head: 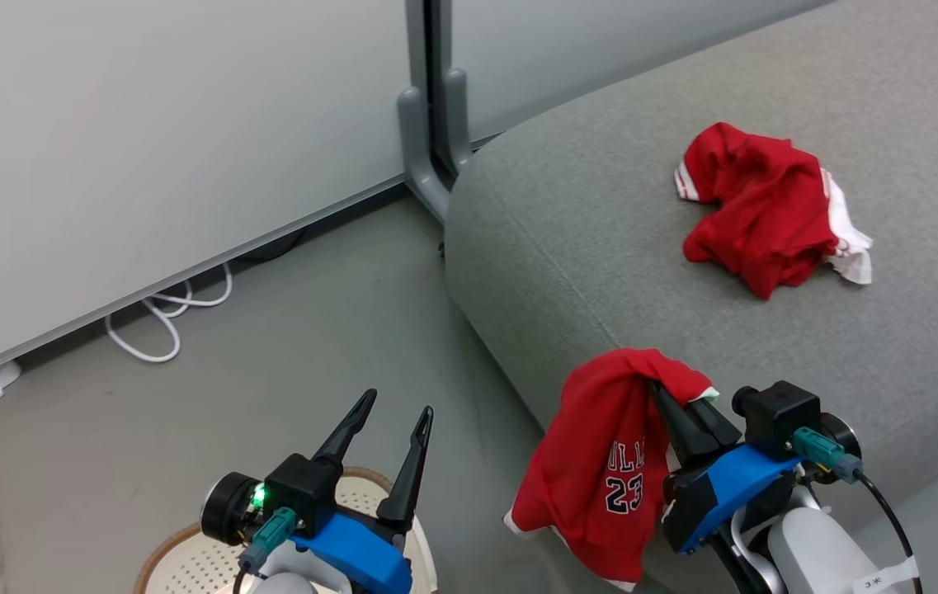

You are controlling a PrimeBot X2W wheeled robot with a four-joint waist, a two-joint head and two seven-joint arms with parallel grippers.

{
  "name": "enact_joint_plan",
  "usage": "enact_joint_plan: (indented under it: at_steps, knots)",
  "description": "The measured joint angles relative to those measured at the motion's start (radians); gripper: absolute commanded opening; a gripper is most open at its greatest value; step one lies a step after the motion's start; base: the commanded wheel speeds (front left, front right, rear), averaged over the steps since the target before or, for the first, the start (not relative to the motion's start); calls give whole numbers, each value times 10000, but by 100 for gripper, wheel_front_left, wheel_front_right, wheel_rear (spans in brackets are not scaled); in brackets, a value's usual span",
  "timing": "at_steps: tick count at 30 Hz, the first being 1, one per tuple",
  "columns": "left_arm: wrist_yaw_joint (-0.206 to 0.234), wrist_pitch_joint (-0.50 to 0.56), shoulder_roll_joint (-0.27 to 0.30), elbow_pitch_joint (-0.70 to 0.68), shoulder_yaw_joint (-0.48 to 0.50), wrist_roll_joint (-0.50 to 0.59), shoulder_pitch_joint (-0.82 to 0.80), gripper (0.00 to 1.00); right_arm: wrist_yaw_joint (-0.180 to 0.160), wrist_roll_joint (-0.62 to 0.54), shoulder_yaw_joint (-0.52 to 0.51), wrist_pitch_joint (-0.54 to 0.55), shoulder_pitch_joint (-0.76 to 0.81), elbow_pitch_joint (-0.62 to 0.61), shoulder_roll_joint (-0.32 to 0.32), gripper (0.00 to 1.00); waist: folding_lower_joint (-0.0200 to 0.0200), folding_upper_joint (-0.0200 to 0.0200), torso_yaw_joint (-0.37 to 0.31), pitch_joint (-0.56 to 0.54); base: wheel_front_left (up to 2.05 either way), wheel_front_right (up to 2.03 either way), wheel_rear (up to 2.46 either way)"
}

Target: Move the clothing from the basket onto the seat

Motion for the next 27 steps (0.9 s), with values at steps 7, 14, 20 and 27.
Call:
enact_joint_plan:
  at_steps: [7,14,20,27]
  knots:
    - [0,0,-10,-6,15,13,-2,100,-2,2,-52,0,70,-31,-19,0,0,0,-474,90,0,0,0]
    - [0,0,-10,0,-42,13,-5,100,0,29,-163,-2,68,-25,-2,0,0,0,-460,166,0,0,0]
    - [0,0,-10,4,-36,13,-4,100,0,-109,-295,48,-81,12,92,0,0,0,-335,218,0,0,0]
    - [0,0,136,-104,15,67,-142,100,0,-499,-825,842,-1493,-316,-134,0,0,0,-222,561,0,0,0]
